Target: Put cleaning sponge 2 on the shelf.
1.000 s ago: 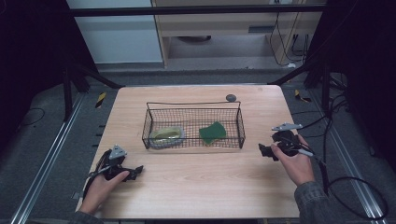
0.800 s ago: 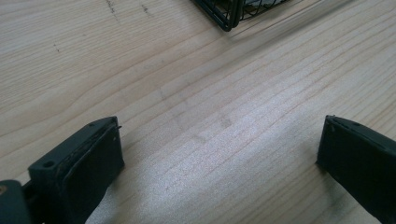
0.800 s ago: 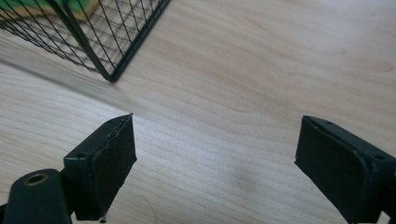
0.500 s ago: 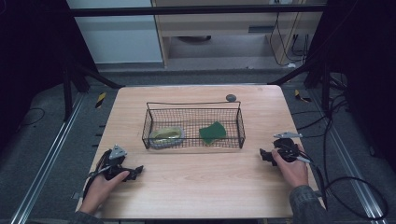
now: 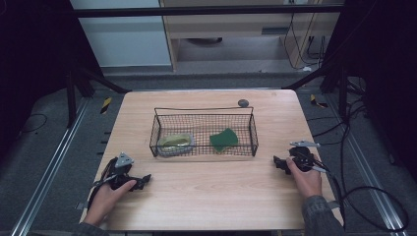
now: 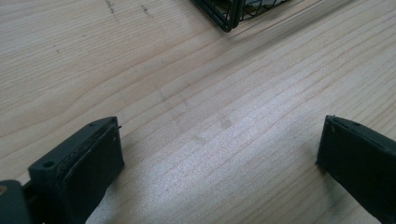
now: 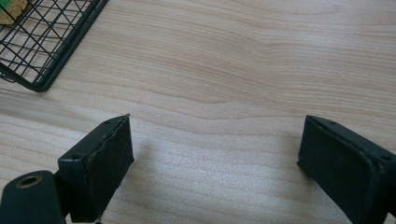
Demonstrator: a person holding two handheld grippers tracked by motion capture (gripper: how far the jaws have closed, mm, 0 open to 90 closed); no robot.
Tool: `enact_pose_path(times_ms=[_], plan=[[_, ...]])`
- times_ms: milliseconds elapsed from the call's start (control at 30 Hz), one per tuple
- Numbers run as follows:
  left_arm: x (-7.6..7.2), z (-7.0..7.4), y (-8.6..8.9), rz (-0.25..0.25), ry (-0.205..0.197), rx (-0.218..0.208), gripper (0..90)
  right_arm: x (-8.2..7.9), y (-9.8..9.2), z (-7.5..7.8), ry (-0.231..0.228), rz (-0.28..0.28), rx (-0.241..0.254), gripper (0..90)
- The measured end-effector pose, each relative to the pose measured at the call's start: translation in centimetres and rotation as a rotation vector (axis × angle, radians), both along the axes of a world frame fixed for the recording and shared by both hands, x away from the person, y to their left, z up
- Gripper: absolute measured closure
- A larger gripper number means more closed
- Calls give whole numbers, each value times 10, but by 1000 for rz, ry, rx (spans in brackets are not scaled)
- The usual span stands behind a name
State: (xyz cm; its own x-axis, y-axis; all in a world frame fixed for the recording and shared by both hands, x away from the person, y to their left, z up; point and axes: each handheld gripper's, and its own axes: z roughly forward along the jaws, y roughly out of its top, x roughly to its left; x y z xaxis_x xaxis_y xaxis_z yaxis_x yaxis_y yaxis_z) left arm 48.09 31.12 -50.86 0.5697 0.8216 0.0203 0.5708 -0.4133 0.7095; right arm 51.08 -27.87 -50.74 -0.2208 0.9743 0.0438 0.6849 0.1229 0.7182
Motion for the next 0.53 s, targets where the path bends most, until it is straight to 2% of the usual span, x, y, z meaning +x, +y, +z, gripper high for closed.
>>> enact_pose_path(times_ms=[100,167,533], plan=[[1,0,0,-1,0,-1,0,-3,2,-4,-34,-8,-6,71],[2,0,0,-2,-2,2,0,-4,5,-5,-24,13,-37,30],[18,0,-4,43,-3,0,0,-11,12,-5,-15,5,-39,4]])
